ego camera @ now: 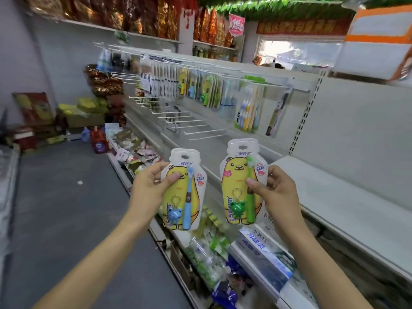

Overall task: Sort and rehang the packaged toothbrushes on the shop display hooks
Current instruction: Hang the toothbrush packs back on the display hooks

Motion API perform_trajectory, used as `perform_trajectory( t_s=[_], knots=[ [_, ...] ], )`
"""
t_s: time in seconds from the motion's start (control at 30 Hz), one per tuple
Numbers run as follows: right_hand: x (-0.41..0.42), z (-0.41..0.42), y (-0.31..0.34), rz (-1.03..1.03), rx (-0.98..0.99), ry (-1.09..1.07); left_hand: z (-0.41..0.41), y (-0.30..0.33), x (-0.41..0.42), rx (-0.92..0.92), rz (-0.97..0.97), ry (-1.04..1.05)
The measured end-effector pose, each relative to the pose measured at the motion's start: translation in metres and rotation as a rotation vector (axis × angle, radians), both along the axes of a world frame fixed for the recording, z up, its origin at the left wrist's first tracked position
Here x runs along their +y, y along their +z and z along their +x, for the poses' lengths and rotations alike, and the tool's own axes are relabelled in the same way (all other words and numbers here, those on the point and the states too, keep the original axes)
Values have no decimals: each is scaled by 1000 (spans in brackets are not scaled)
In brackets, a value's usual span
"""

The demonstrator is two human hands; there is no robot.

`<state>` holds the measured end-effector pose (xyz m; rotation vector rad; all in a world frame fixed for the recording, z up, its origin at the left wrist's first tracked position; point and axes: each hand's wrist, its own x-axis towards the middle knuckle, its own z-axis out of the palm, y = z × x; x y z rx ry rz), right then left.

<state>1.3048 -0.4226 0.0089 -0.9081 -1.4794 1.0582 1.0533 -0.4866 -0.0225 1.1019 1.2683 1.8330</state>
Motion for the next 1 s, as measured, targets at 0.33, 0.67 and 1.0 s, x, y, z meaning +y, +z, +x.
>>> perform_trajectory(
  t_s=[0.33, 0.67, 1.0],
  knots=[
    [41, -133, -1, 11, 3, 117, -113, -9, 2, 32, -26, 136],
    [124, -251, -16, 13, 5, 205, -216, -23, 66, -7, -52, 186],
    [260, -356, -15, -1, 59, 192, -323, -27, 197, 9, -148, 65]
  ],
)
